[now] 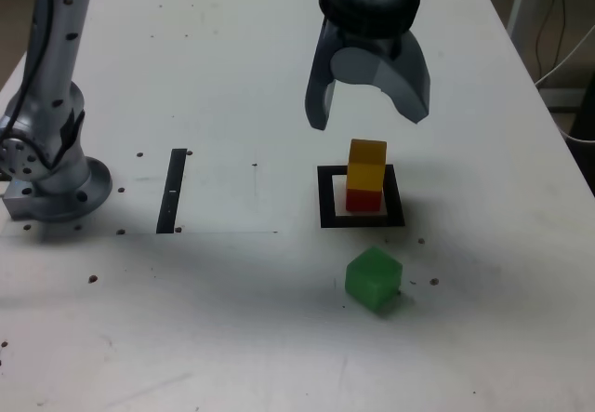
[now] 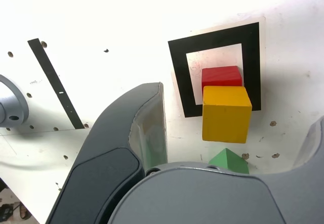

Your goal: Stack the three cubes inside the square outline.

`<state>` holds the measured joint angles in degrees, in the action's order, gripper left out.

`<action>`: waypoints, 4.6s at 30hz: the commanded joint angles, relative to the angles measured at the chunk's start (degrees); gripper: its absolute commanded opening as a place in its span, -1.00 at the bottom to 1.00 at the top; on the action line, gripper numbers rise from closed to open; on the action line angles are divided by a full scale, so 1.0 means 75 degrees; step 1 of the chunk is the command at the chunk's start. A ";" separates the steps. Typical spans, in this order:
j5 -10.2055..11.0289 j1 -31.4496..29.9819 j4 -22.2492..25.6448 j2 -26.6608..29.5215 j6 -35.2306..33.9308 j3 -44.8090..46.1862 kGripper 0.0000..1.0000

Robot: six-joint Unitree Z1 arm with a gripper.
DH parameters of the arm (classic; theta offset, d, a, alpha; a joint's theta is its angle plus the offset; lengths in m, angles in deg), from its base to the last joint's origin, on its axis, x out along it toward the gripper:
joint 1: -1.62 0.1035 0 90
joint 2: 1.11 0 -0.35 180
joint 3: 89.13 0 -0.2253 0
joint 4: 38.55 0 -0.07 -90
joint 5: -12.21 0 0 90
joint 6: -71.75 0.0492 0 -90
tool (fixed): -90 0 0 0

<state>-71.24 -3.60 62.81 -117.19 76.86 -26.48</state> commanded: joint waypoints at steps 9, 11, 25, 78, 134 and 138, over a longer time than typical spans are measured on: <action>-0.0042 -0.0621 0.0083 0.0090 -0.0332 0.0006 1.00; -0.0072 -0.0811 0.0089 0.0071 -0.0448 -0.0007 1.00; -0.0305 -0.2102 0.0155 -0.0251 -0.1226 -0.0352 1.00; 0.0402 -0.2855 0.0025 -0.1049 0.1112 -0.1067 1.00; 0.0066 -0.2869 -0.1113 -0.2102 0.0900 -0.0378 -0.39; 0.0064 -0.2870 -0.1086 -0.2102 0.0900 -0.0371 -0.43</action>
<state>-70.78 -25.06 54.40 -132.64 83.68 -29.29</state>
